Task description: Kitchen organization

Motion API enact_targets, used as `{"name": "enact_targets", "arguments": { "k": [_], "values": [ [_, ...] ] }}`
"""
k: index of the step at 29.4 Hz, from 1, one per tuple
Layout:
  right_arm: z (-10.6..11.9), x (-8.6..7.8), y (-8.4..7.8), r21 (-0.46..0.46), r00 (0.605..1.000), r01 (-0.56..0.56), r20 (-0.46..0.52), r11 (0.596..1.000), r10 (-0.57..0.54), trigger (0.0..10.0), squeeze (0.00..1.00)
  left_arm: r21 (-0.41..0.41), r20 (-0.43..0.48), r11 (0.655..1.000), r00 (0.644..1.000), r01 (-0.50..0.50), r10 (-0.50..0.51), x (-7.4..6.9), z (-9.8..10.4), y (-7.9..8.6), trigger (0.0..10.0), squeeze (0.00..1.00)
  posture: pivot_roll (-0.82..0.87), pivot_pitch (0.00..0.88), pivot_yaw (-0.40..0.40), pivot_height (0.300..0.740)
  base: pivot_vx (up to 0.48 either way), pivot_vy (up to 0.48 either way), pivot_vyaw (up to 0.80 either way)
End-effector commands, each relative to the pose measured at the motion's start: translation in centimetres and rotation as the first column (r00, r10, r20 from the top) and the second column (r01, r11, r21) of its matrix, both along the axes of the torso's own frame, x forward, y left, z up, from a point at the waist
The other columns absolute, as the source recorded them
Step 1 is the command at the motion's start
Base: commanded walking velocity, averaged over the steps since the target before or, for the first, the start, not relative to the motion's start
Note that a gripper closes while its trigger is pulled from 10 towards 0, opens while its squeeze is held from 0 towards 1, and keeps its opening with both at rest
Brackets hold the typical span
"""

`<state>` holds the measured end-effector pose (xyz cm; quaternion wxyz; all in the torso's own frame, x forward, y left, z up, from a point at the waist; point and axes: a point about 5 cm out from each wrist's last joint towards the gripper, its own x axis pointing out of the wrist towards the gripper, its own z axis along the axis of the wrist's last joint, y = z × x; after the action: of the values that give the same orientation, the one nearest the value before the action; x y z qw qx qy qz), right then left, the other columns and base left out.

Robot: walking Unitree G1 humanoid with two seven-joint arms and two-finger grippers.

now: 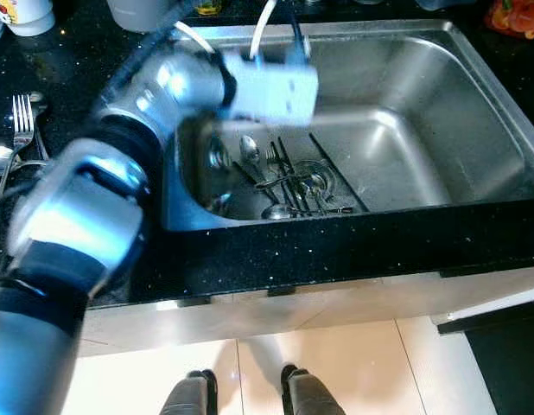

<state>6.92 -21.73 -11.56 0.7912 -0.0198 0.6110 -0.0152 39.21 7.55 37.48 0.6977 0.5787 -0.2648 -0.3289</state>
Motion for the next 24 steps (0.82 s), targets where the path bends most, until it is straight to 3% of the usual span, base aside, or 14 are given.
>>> {"name": "enact_targets", "arguments": {
  "k": [1, 2, 3, 6, 7, 9, 12, 14, 16, 18, 19, 20, 22, 24],
  "values": [
    [-0.2, -1.1, 0.1, 0.004, 0.999, 0.008, -0.041, 1.000, -0.008, 10.0, 0.00, -0.086, 0.038, 0.996, 0.999, 0.013, -0.010, -0.4, 1.5, 0.5, 10.0, 0.00, -0.03, 0.262, 0.005, 0.740, 0.000, 0.000, 0.00],
    [-0.2, -0.7, 0.1, 0.005, 0.999, 0.003, -0.036, 1.000, -0.003, 10.0, 0.00, -0.175, 0.050, 0.984, 0.999, 0.014, -0.006, -0.5, 2.2, 1.4, 10.0, 0.00, -0.02, 0.253, -0.003, 0.740, 0.000, 0.000, 0.00],
    [-0.1, -0.6, 0.1, 0.006, 0.999, 0.000, -0.034, 1.000, 0.000, 10.0, 0.00, -0.209, 0.049, 0.978, 0.999, 0.012, -0.002, -0.5, 2.3, 1.8, 10.0, 0.00, -0.02, 0.251, -0.003, 0.740, 0.000, 0.000, 0.00],
    [-0.1, -0.3, 0.2, 0.007, 1.000, -0.007, -0.030, 1.000, 0.007, 10.0, 0.00, -0.262, 0.037, 0.965, 0.999, -0.012, 0.023, -0.4, 2.2, 2.6, 10.0, 0.00, -0.01, 0.242, -0.009, 0.740, 0.000, 0.000, 0.00],
    [-0.1, 0.1, 0.2, 0.006, 1.000, -0.015, -0.026, 1.000, 0.015, 10.0, 0.00, -0.320, 0.021, 0.945, 0.997, -0.062, 0.072, -0.1, 1.8, 3.9, 10.0, 0.00, -0.01, 0.234, -0.017, 0.740, 0.000, 0.000, 0.00],
    [0.0, 0.2, 0.2, 0.006, 1.000, -0.017, -0.025, 1.000, 0.017, 10.0, 0.00, -0.335, 0.017, 0.939, 0.996, -0.077, 0.087, 0.0, 1.7, 4.3, 10.0, 0.00, -0.01, 0.234, -0.017, 0.740, 0.000, 0.000, 0.00],
    [0.1, 0.9, 0.1, 0.002, 0.999, -0.032, -0.017, 0.999, 0.032, 10.0, 0.00, -0.426, -0.023, 0.893, 0.988, -0.148, 0.153, 0.0, 0.5, 6.3, 10.0, 0.00, 0.02, 0.212, -0.033, 0.740, 0.000, 0.000, 0.00],
    [0.2, 1.4, 0.0, -0.003, 0.999, -0.043, -0.013, 0.999, 0.043, 10.0, 0.00, -0.524, -0.064, 0.820, 0.971, -0.230, 0.232, -0.1, -0.4, 8.3, 10.0, 0.00, 0.04, 0.198, -0.040, 0.740, 0.000, 0.000, 0.00],
    [0.2, 1.4, 0.0, -0.003, 0.999, -0.043, -0.013, 0.999, 0.043, 10.0, 0.00, -0.524, -0.064, 0.820, 0.971, -0.230, 0.232, -0.1, -0.4, 8.3, 10.0, 0.00, 0.04, 0.198, -0.040, 0.740, 0.000, 0.000, 0.00],
    [0.3, 1.8, -0.1, -0.007, 0.999, -0.051, -0.011, 0.999, 0.051, 10.0, 0.00, -0.657, -0.124, 0.686, 0.943, -0.312, 0.309, -0.8, -1.3, 10.5, 10.0, 0.00, 0.06, 0.182, -0.050, 0.740, 0.000, 0.000, 0.00],
    [0.3, 1.8, -0.1, -0.007, 0.999, -0.051, -0.011, 0.999, 0.051, 10.0, 0.00, -0.657, -0.124, 0.686, 0.943, -0.312, 0.309, -0.8, -1.3, 10.5, 10.0, 0.00, 0.06, 0.182, -0.050, 0.740, 0.000, 0.000, 0.00],
    [0.4, 2.1, -0.1, -0.007, 0.998, -0.060, -0.010, 0.998, 0.060, 10.0, 0.00, -0.780, -0.198, 0.515, 0.920, -0.357, 0.338, -2.1, -2.3, 11.8, 10.0, 0.00, 0.07, 0.176, -0.052, 0.740, 0.000, 0.000, 0.00],
    [0.4, 2.1, -0.1, -0.007, 0.998, -0.060, -0.010, 0.998, 0.060, 10.0, 0.00, -0.780, -0.198, 0.515, 0.920, -0.357, 0.338, -2.1, -2.3, 11.8, 10.0, 0.00, 0.07, 0.176, -0.052, 0.740, 0.000, 0.000, 0.00],
    [0.4, 2.4, -0.1, -0.007, 0.998, -0.066, -0.007, 0.998, 0.066, 10.0, 0.00, -0.835, -0.237, 0.404, 0.906, -0.374, 0.349, -3.2, -3.0, 12.3, 10.0, 0.00, 0.08, 0.169, -0.057, 0.740, 0.000, 0.000, 0.00]
  ]
}}
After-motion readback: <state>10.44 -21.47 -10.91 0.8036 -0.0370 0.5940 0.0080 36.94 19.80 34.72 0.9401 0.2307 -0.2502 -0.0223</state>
